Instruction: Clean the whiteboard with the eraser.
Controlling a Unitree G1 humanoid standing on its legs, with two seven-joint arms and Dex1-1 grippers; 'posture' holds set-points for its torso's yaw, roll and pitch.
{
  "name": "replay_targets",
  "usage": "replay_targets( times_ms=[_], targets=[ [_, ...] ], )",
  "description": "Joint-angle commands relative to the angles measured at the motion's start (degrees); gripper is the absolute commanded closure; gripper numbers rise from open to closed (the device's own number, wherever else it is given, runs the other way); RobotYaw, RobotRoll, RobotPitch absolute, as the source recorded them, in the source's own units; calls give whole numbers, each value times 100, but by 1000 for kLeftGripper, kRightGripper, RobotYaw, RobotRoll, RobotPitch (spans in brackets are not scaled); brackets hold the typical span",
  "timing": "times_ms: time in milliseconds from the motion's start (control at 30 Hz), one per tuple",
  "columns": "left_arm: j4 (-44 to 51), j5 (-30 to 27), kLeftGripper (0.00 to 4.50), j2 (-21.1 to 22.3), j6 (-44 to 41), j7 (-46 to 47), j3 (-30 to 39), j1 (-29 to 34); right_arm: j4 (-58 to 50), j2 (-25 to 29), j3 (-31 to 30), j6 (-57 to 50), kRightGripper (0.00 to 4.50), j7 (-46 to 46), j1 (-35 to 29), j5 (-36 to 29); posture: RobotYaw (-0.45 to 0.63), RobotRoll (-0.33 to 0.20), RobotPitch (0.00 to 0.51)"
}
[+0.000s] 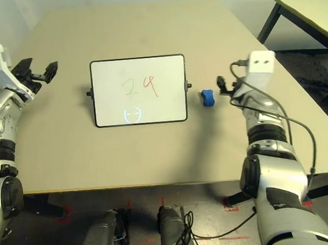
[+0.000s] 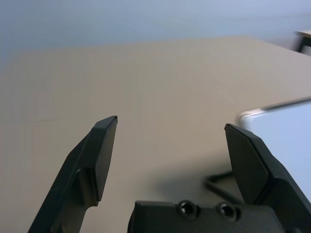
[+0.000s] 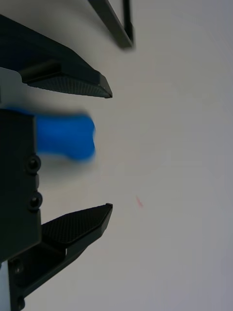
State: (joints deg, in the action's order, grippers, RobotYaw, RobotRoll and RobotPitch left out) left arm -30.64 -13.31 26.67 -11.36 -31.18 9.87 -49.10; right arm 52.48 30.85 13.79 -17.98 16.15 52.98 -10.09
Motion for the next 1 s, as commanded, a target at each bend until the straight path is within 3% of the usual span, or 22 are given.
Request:
replay_targets(
  times_ms=[33, 300, 733, 833, 1000],
  targets=[
    [380, -100, 0, -161, -339, -84, -131, 266, -362, -74, -111, -396, 13, -133, -199, 92, 20, 0, 140],
    [1003, -167, 0, -533, -762, -156, -354, 558, -863, -168, -153, -877, 13, -387, -473, 176, 20, 0, 155],
    [1355, -172, 0, -660, -1031, -313, -592, 683, -1189, -280, -136, -1395, 13, -599, -618, 180, 8, 0, 157],
    [1345, -169, 0, -690, -1032, -302, -608, 652, -1179, -282, -130, -1539, 564, -635, -585, 185, 9, 0, 155],
    [1337, -182, 0, -674, -1032, -311, -612, 625, -1199, -308, -116, -1857, 2250, -763, -553, 184, 11, 0, 152]
  ],
)
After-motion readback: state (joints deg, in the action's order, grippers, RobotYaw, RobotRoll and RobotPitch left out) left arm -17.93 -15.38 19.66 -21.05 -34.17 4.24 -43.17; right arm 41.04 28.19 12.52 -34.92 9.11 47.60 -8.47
